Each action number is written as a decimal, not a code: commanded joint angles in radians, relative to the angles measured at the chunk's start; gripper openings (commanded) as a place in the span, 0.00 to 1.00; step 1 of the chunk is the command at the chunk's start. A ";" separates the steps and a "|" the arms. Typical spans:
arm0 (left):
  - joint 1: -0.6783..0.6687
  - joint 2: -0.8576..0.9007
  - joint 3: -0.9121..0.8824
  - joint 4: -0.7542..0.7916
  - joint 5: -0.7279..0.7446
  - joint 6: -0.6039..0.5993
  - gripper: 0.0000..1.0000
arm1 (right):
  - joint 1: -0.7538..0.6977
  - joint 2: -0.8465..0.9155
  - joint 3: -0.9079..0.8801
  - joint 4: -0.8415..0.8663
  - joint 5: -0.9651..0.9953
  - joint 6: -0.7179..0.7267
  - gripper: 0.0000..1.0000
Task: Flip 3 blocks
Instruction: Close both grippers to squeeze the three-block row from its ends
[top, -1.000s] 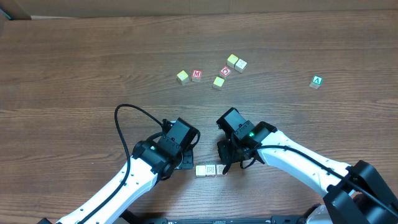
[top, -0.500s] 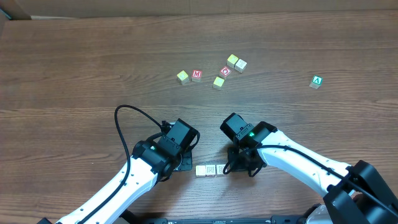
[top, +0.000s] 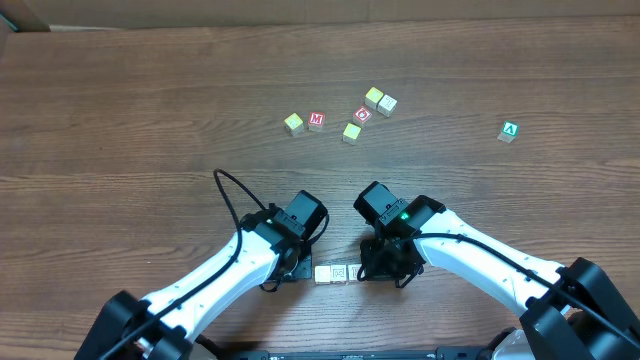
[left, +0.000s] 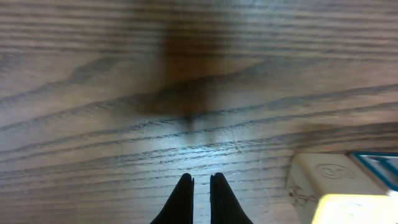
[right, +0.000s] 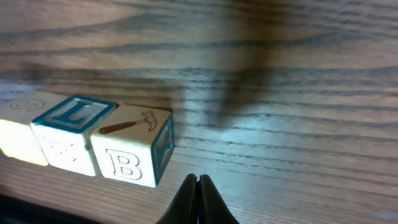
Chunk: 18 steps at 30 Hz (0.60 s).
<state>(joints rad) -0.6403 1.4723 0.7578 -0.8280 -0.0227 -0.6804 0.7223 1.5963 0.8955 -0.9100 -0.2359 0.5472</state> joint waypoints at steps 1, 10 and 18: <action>0.005 0.021 -0.010 0.002 0.026 0.004 0.04 | 0.003 0.000 -0.002 0.003 -0.028 0.026 0.04; 0.005 0.022 -0.010 0.004 0.050 0.004 0.04 | 0.003 0.000 -0.065 0.090 -0.058 0.059 0.04; 0.005 0.022 -0.010 0.006 0.050 0.003 0.04 | 0.003 0.000 -0.072 0.131 -0.058 0.059 0.04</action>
<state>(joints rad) -0.6403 1.4879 0.7578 -0.8230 0.0162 -0.6804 0.7223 1.5963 0.8280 -0.7940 -0.2852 0.5987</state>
